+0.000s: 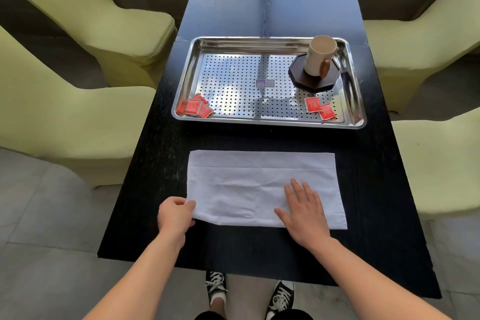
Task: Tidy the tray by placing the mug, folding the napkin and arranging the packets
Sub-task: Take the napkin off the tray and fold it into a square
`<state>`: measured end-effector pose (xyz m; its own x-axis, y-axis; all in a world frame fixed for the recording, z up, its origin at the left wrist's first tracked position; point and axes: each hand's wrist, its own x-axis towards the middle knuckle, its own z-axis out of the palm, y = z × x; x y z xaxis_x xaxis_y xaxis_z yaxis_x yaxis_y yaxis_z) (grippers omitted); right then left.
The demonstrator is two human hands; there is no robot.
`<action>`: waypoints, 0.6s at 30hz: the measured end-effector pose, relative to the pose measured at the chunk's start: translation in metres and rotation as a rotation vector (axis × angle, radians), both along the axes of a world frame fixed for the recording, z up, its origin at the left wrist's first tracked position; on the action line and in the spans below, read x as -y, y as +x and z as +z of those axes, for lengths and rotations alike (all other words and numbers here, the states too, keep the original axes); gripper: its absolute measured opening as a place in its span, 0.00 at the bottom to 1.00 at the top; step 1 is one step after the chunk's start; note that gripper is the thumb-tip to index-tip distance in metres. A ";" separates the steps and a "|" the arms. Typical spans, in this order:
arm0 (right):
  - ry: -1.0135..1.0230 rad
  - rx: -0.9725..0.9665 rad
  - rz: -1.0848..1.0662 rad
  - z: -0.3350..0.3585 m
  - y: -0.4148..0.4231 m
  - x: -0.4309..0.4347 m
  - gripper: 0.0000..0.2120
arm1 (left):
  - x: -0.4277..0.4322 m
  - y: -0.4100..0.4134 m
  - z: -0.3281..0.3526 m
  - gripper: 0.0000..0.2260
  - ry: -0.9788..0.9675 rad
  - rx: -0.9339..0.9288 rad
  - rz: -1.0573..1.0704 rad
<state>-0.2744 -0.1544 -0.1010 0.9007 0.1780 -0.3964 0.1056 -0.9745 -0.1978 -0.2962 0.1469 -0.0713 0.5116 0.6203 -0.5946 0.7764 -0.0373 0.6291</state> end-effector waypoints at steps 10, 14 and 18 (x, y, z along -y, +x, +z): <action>0.853 -0.328 -0.566 0.061 0.051 -0.055 0.19 | 0.075 0.010 0.059 0.06 0.263 0.271 -0.370; 0.997 -0.435 -0.677 0.080 0.078 -0.075 0.21 | 0.104 0.012 0.062 0.08 0.352 0.281 -0.536; 0.872 -0.295 -0.639 0.077 0.091 -0.073 0.08 | 0.129 0.010 0.062 0.08 0.406 0.311 -0.660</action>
